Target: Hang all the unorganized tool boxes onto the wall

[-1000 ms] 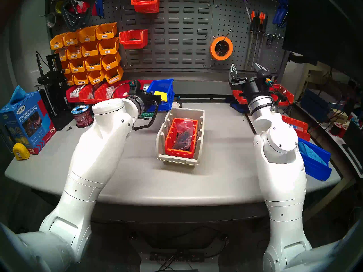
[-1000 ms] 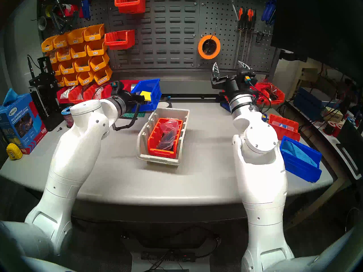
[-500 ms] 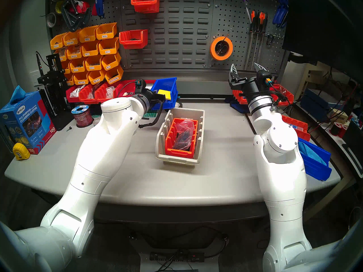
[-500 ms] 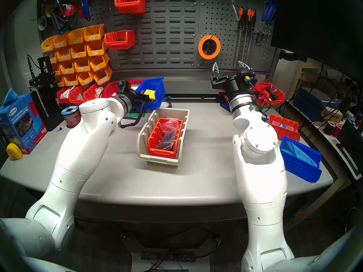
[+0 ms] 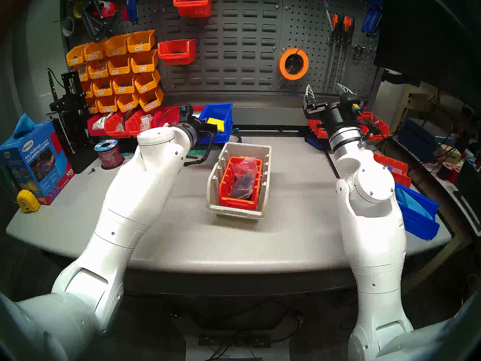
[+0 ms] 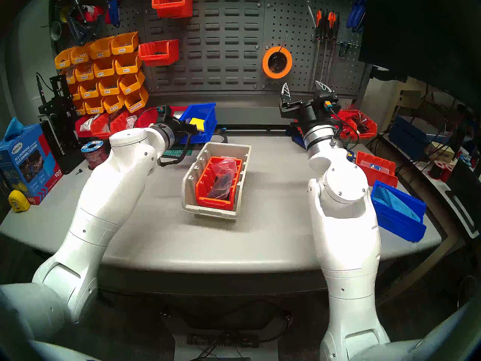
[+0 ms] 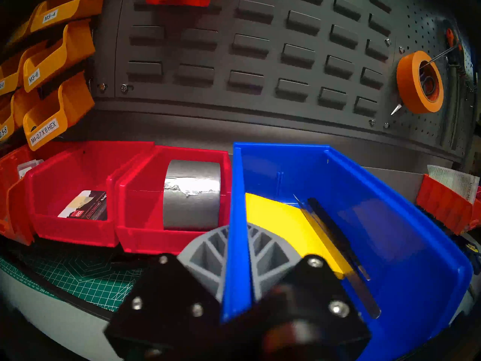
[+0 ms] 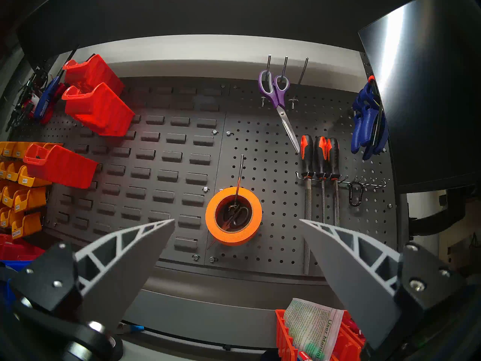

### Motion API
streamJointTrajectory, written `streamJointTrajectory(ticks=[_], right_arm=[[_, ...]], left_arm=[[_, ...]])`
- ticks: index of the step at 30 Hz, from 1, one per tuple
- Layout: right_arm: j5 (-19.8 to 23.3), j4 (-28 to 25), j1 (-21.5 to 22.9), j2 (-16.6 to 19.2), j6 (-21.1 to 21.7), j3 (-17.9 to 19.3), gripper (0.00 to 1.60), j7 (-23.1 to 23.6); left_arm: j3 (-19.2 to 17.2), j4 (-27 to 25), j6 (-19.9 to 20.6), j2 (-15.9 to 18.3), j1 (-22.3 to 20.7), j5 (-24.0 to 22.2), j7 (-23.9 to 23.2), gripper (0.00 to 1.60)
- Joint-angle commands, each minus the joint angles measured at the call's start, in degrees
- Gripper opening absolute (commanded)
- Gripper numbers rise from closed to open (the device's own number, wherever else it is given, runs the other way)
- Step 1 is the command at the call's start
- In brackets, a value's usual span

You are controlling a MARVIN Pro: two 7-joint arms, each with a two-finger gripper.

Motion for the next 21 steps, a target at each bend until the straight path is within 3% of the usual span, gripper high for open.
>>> streamJointTrajectory(ticks=[1,21], right_arm=[[-0.01,-0.76,0.18,-0.01,-0.07,-0.01,1.60,-0.01],[-0.01,-0.76,0.18,0.00,-0.07,-0.01,1.60,-0.01]], left_arm=[[0.76,0.90,-1.18,-2.30,-3.44,0.16,-0.28,0.00],[1.55,4.49,-2.23,-4.41,-4.85,1.28,0.40,0.00]])
